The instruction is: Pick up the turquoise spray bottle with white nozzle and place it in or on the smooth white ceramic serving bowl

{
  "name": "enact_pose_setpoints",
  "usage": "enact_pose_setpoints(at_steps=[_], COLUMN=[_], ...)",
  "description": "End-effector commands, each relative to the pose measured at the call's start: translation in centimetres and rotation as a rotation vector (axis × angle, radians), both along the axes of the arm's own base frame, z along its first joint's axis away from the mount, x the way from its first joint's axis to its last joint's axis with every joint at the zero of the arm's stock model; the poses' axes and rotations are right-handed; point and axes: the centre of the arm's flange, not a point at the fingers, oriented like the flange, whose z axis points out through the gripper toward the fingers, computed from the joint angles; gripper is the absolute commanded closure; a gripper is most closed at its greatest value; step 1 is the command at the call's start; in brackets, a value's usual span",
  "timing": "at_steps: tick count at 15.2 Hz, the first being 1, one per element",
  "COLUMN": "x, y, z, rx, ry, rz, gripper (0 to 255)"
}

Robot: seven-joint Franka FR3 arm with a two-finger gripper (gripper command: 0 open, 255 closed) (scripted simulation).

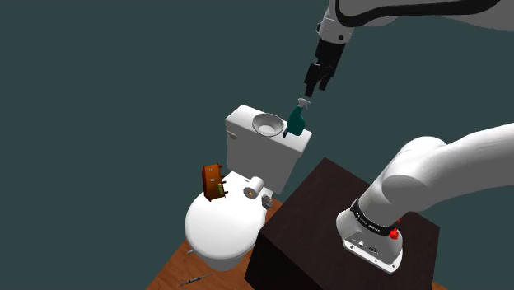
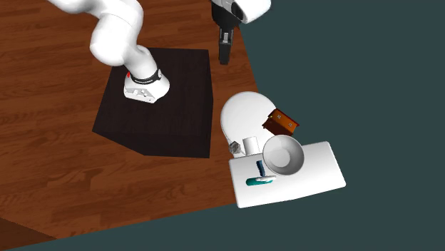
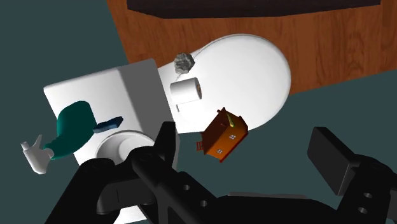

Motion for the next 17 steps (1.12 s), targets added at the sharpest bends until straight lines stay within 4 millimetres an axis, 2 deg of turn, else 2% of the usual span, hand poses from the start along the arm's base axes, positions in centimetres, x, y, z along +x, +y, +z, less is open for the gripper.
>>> enact_pose_setpoints(at_steps=[1, 17], x=[1.0, 8.8], y=[-2.0, -18.2], z=[-1.3, -12.2], rx=[-0.002, -0.011], ry=[0.001, 0.006], rz=[0.005, 0.035], gripper=[0, 0])
